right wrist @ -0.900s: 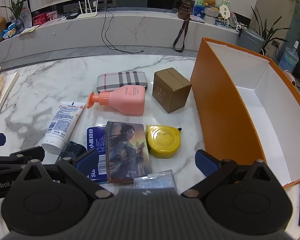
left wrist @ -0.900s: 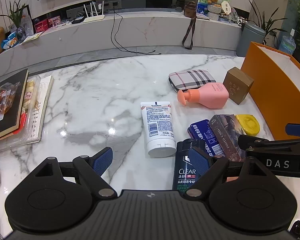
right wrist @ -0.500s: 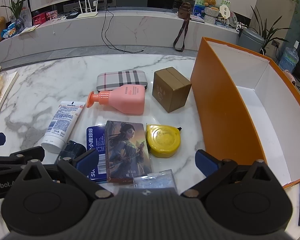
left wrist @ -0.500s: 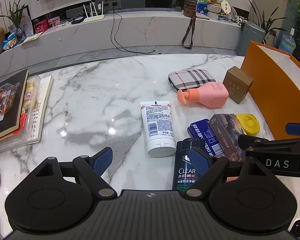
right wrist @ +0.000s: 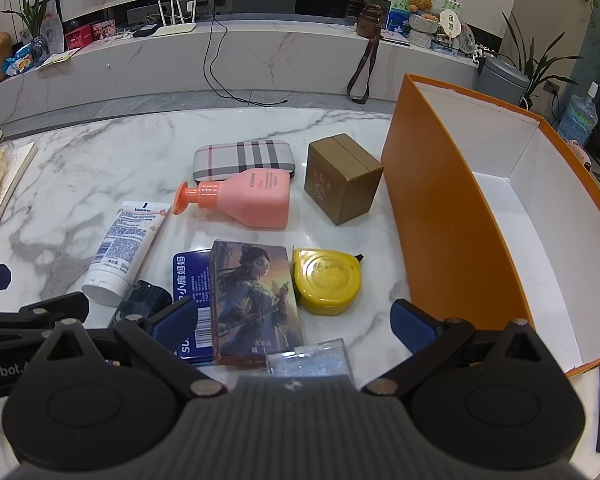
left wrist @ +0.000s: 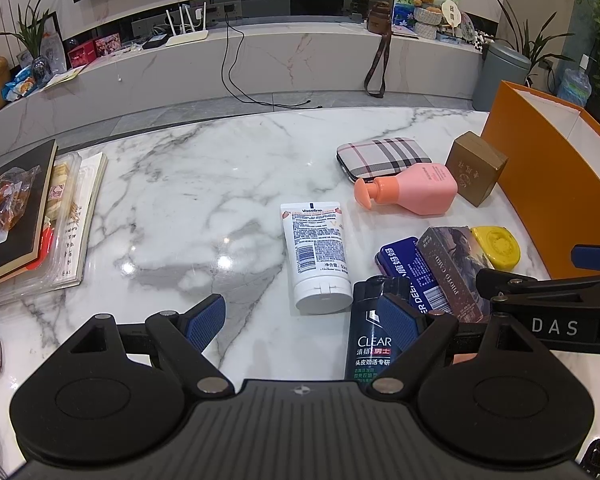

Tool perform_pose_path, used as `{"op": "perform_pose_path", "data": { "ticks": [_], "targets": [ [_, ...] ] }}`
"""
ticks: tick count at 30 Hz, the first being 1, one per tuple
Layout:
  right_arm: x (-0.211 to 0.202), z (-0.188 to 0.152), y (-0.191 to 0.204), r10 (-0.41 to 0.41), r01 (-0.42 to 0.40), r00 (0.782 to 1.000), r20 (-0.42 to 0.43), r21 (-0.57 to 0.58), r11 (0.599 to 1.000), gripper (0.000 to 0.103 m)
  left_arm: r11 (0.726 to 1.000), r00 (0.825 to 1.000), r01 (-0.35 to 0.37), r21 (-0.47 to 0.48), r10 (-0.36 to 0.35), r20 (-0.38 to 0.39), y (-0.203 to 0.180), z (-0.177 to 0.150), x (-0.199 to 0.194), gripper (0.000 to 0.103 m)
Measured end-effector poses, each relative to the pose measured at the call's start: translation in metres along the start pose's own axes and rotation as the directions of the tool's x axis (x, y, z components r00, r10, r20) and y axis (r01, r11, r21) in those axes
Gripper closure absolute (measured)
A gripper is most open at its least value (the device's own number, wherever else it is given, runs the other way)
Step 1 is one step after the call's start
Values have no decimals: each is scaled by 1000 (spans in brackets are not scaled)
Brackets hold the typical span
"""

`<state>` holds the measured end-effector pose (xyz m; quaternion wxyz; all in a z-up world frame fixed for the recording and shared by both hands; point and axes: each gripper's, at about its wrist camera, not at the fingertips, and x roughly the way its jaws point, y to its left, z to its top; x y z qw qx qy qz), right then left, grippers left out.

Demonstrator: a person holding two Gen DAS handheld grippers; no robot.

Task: Organize rigid objects

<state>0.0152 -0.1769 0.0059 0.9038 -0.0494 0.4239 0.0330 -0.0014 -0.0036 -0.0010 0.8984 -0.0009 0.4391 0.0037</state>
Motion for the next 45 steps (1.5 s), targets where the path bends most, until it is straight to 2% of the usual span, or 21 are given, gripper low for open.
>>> {"op": "perform_pose_path", "data": {
  "ticks": [16, 19, 22, 25, 27, 29, 32, 34, 37, 39, 41, 43, 45],
  "targets": [
    [2, -3, 2, 13, -13, 1000, -4, -27, 1000, 1, 1000, 1000, 1, 10, -1, -9, 4, -4, 2, 2],
    [-3, -1, -1, 53, -52, 998, 23, -63, 997, 1, 1000, 1000, 6, 27, -5, -15, 8, -6, 2, 2],
    [-12, -1, -5, 133, -124, 988, 80, -102, 987, 1, 1000, 1000, -2, 19, 2, -10, 17, -7, 1, 2],
    [-15, -3, -5, 171, -153, 980, 103, -163, 975, 1, 1000, 1000, 4, 8, -3, -20, 25, -8, 1, 2],
    [-15, -6, -6, 231, -205, 968, 99, -226, 952, 1, 1000, 1000, 5, 18, -4, -24, 27, -10, 1, 2],
    [-19, -9, -9, 303, -257, 946, 111, -311, 915, 1, 999, 1000, 2, 37, -1, -26, 29, -13, 0, 2],
    [-23, -14, -10, 339, -273, 933, 121, -378, 885, 1, 999, 999, 1, 53, 1, -36, 33, -18, 1, 2],
    [-23, -17, -9, 383, -319, 919, 92, -399, 860, 1, 998, 999, 8, 63, -5, -44, 35, -20, 2, 2],
    [-24, -27, 1, 472, -419, 881, -1, -463, 781, 1, 997, 999, 2, 71, 1, -44, 36, -20, 1, 2],
    [-29, -37, 12, 510, -447, 859, -32, -531, 720, 2, 998, 999, 5, 63, -2, -42, 36, -19, 1, 2],
    [-31, -45, 23, 514, -438, 857, -46, -592, 677, 7, 998, 999, 9, 61, -7, -41, 36, -19, 1, 2],
    [-29, -51, 32, 503, -417, 863, -52, -634, 651, 16, 998, 999, 12, 68, -9, -43, 34, -19, 2, 2],
    [-25, -56, 37, 486, -405, 871, -71, -665, 628, 21, 997, 999, 16, 78, -13, -47, 32, -20, 3, 2]
  ]
}}
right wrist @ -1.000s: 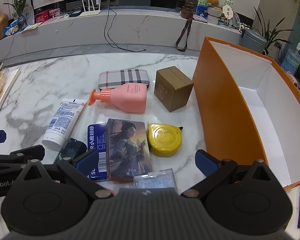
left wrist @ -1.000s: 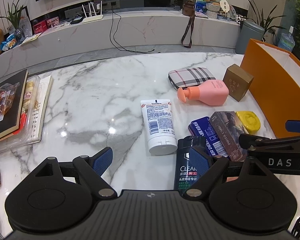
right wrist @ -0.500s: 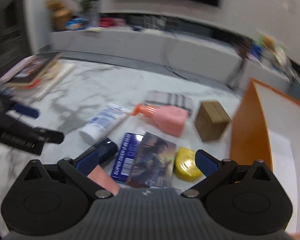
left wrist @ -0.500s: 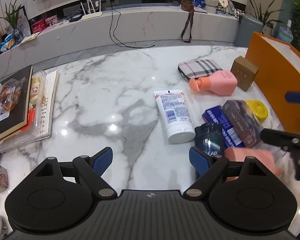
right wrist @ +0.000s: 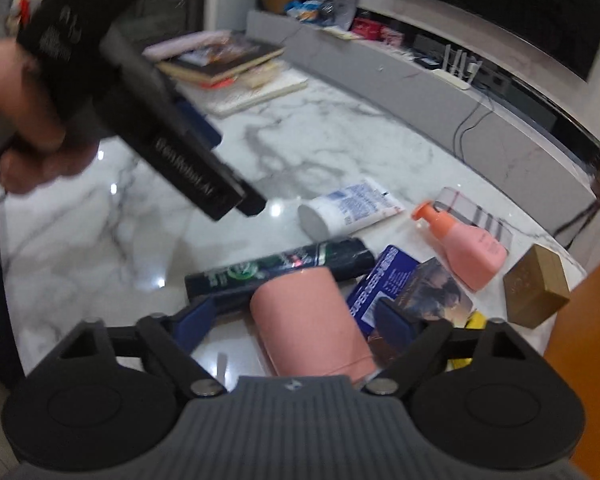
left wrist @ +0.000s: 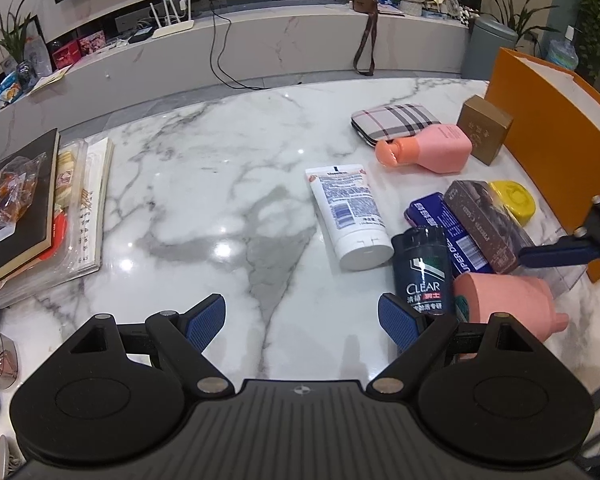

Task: Organize rigid objects
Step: 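Grasp the pink cylindrical cup with the right gripper and lift it, then grasp the dark blue CLEAR shampoo bottle with the left gripper while the right holds the cup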

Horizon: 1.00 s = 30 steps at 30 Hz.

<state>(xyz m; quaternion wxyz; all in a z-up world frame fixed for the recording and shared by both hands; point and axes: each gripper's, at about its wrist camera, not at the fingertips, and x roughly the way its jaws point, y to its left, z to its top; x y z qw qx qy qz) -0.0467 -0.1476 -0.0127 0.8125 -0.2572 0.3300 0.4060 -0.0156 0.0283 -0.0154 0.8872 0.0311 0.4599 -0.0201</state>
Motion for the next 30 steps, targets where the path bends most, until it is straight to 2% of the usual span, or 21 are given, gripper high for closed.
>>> {"op": "perform_pose_path", "data": {
  "ticks": [5, 7, 13, 19, 23, 27, 30],
  "targets": [
    [12, -5, -1, -30, 28, 999, -37, -48, 998, 30, 1000, 1000, 10, 19, -10, -4, -4, -2, 1, 2],
    [14, -7, -3, -43, 41, 998, -47, -48, 998, 36, 999, 1000, 21, 24, -21, -6, -6, -3, 2, 2],
    [11, -7, -20, -23, 30, 995, -96, 66, 997, 37, 997, 999, 53, 59, -54, 2, -18, -5, 2, 2],
    [2, -12, -37, -18, 48, 988, -153, 199, 979, 37, 992, 995, 97, 78, -99, 16, -28, -8, 4, 2],
    [1, -15, -37, -34, 67, 985, -169, 195, 979, 37, 987, 992, 126, 100, -127, 9, -40, -13, 11, 2],
    [0, -17, -36, -40, 73, 985, -170, 193, 978, 37, 983, 994, 106, 147, -109, 11, -53, -19, 18, 2],
    [6, -20, -33, -50, 84, 981, -188, 175, 981, 41, 983, 994, 102, 151, -105, 9, -57, -23, 24, 2]
  ]
}}
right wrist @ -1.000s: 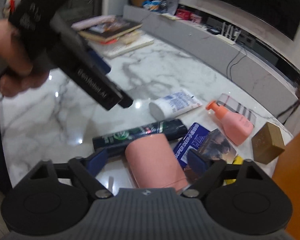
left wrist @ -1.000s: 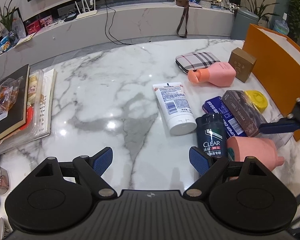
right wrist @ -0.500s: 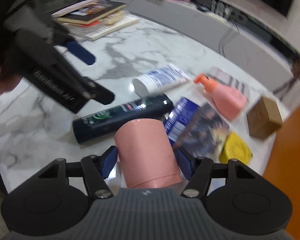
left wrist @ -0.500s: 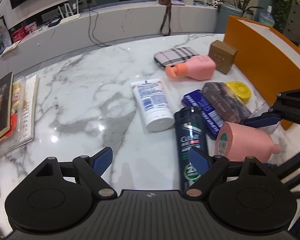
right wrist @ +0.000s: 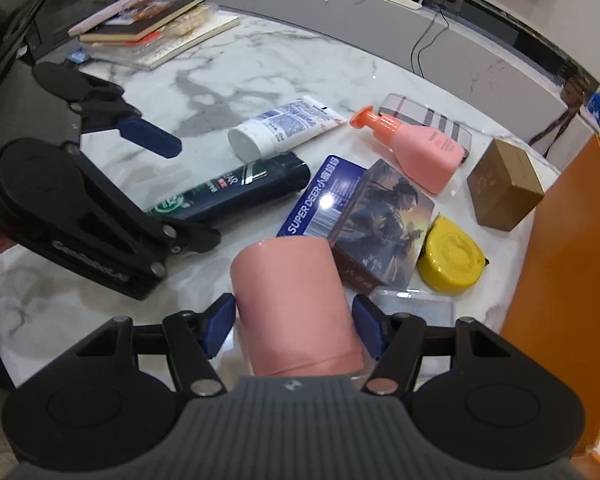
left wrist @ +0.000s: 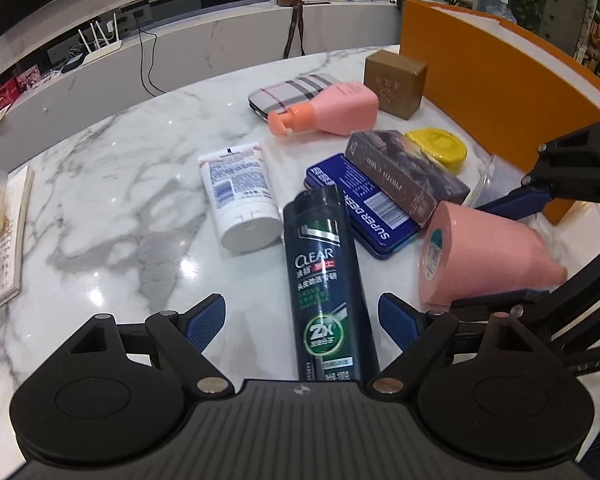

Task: Organize rigid objects
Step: 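Grasp the dark blue CLEAR shampoo bottle with the left gripper while the right holds the cup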

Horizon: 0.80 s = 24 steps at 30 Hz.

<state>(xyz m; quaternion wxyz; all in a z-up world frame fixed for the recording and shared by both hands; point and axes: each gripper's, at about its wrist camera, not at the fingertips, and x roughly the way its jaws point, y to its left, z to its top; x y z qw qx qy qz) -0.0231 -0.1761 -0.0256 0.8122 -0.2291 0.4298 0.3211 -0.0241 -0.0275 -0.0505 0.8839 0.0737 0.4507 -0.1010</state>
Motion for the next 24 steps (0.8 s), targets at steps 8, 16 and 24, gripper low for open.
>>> {"op": "perform_pose_path", "data": {
  "ticks": [8, 16, 24],
  "targets": [
    [12, -3, 0, 6, -5, 1000, -24, 15, 1000, 45, 996, 999, 34, -82, -34, 2, 10, -1, 7, 15],
    [15, -1, 1, -12, 12, 1000, 8, 37, 999, 46, 993, 998, 64, -104, -61, 30, 13, -1, 6, 41],
    [17, 2, 2, -20, 20, 1000, 13, 42, 999, 46, 995, 998, 60, -75, -58, 31, 12, -3, 3, 61]
  ]
}}
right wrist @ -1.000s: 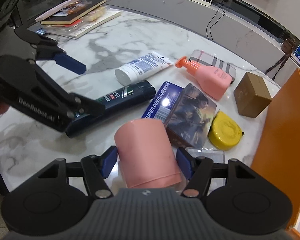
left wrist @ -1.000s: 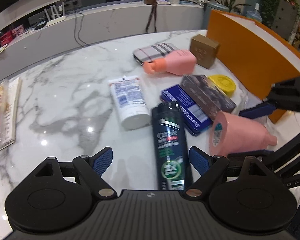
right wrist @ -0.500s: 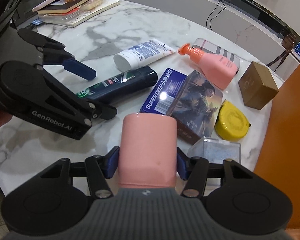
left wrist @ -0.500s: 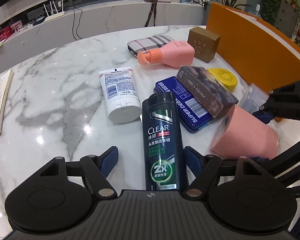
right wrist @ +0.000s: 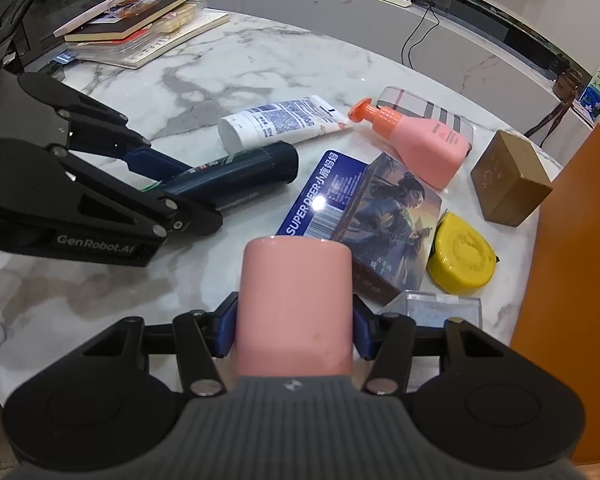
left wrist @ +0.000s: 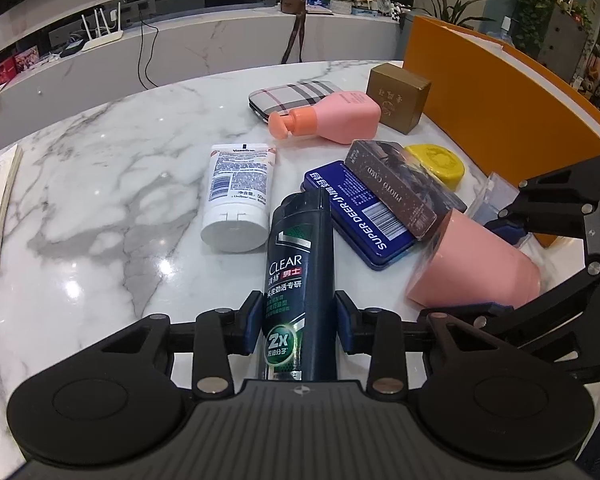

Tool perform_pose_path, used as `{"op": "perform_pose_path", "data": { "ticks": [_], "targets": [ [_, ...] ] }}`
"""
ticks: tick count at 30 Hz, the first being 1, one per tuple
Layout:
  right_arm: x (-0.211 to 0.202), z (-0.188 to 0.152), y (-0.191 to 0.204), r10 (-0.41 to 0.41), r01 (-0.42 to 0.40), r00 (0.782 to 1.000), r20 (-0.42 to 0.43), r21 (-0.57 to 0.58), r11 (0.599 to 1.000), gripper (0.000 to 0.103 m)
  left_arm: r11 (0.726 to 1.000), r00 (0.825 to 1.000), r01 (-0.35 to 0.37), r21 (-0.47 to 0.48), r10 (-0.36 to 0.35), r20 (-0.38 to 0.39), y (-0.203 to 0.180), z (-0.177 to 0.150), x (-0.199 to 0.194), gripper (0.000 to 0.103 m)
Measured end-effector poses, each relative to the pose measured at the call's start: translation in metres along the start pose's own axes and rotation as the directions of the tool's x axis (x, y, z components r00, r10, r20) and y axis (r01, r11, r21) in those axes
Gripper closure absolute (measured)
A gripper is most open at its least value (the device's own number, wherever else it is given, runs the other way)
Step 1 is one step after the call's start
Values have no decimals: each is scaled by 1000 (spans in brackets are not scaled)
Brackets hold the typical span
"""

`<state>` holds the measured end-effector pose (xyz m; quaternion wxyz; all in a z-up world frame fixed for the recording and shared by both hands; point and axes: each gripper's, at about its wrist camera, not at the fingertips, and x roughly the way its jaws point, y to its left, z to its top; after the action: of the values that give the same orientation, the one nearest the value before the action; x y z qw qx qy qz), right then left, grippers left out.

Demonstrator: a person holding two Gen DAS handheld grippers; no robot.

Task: Organize rigid objects
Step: 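Grasp the dark blue CLEAR shampoo bottle with the left gripper while the right holds the cup, then carry the shampoo bottle and pink cup over the orange box with both grippers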

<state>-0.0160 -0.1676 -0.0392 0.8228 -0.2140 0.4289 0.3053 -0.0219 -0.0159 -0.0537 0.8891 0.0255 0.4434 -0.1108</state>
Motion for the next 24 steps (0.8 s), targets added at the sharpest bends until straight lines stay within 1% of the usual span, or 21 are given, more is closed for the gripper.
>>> {"op": "perform_pose_path", "data": {
  "ticks": [5, 7, 11, 18, 24],
  "targets": [
    [-1, 2, 1, -7, 7, 1000, -3, 3, 1000, 46, 1000, 1000, -7, 9, 7, -2, -1, 2, -5, 61],
    [-4, 3, 1, -4, 4, 1000, 5, 4, 1000, 47, 1000, 1000, -9, 12, 9, 12, -3, 4, -12, 61],
    [-13, 7, 3, 10, -10, 999, 37, 8, 1000, 47, 1000, 999, -8, 14, 8, 50, -6, 8, -28, 61],
    [-33, 8, 7, 5, -6, 997, 79, 16, 1000, 47, 999, 996, -38, 1, 38, 83, -8, 12, -52, 61],
    [-52, 11, 5, -7, 2, 991, 132, 38, 999, 47, 998, 992, -54, -33, 58, 113, -12, 24, -67, 61]
  ]
}}
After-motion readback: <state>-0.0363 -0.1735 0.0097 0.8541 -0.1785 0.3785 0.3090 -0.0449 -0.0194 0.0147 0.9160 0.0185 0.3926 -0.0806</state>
